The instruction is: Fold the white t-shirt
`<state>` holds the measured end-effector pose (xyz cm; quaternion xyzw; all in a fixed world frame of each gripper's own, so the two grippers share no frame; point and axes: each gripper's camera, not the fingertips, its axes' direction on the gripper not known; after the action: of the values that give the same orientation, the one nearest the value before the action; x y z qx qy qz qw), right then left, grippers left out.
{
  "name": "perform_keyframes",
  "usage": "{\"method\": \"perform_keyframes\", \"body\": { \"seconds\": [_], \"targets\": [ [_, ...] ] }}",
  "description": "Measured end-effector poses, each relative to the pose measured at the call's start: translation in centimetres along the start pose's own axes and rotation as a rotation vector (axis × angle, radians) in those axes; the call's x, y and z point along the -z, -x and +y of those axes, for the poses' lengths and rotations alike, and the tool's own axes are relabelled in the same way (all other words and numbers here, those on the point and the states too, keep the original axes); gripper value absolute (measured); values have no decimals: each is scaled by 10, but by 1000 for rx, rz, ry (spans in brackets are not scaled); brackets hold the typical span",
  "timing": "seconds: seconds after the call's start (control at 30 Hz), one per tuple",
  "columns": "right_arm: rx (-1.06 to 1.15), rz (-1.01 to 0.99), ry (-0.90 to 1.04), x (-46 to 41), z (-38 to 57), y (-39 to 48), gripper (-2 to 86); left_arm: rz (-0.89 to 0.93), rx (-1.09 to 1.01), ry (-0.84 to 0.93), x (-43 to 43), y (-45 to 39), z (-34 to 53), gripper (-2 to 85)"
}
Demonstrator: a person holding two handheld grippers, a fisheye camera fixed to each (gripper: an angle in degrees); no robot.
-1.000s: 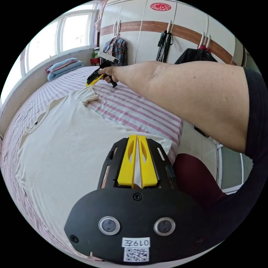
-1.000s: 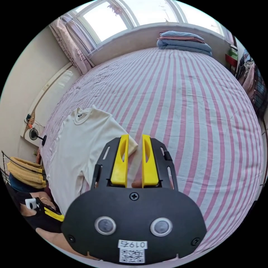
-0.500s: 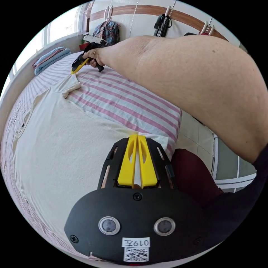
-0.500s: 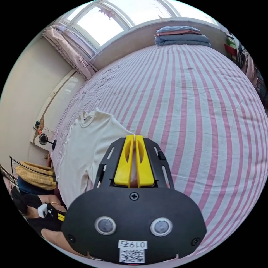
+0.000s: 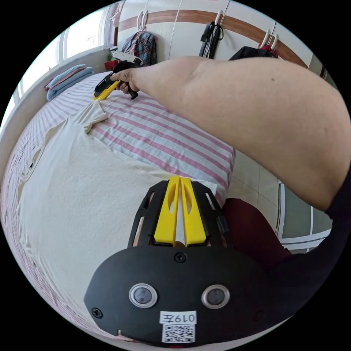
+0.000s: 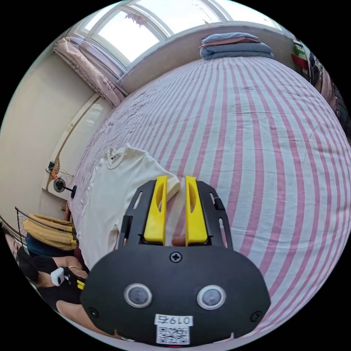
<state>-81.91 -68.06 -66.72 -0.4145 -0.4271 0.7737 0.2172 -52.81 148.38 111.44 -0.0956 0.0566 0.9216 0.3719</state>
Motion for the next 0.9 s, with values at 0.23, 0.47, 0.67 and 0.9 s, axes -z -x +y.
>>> {"method": "perform_keyframes", "body": {
  "seconds": [0.23,0.47,0.67,0.9],
  "targets": [
    [460,158,-96,53,99,156,73,-86,77,-36,18,25,19,9],
    [768,447,-122,31,202,298,57,-18,169,-9,22,52,34,9],
    [985,743,-56,-9,241,388,69,-21,224,9,24,80,46,9],
    [1119,1036,-18,-48,262,441,2,-1,225,14,18,101,42,9]
  ]
}}
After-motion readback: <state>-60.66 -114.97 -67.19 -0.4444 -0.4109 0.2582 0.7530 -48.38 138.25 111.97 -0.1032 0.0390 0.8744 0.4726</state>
